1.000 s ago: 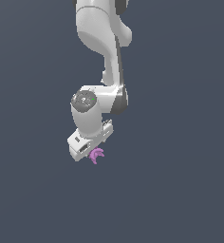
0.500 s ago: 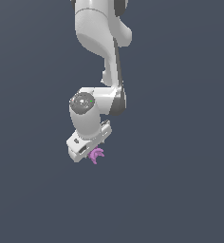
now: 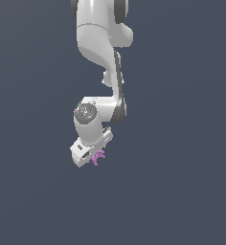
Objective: Pick up the object and move it to a goal position.
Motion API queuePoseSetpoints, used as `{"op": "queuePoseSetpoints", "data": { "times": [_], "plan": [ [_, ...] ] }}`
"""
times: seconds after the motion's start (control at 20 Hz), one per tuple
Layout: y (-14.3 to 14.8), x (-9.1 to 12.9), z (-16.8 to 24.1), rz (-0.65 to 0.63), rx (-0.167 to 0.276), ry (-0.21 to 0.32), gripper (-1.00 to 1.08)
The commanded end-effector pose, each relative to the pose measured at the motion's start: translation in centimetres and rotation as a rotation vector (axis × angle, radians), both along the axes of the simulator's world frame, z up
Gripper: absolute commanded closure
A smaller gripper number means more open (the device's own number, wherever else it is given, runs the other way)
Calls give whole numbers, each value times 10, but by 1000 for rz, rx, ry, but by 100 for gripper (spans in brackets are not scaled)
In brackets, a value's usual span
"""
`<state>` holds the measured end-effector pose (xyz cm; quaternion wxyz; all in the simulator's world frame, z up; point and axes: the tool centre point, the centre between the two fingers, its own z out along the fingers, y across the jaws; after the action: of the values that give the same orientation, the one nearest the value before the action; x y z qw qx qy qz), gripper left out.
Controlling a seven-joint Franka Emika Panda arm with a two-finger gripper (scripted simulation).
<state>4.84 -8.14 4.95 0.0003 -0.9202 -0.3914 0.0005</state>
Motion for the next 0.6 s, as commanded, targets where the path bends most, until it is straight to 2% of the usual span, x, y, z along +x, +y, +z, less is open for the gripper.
{"op": "queuePoseSetpoints", "data": {
  "times": [0.0,0.2,0.25,0.55],
  "plan": [
    [0,0,-8,0,0,-1,-92],
    [0,2,-9,1,0,-1,-92],
    [0,2,-9,1,0,-1,108],
    [0,2,-9,1,0,-1,108]
  ]
}}
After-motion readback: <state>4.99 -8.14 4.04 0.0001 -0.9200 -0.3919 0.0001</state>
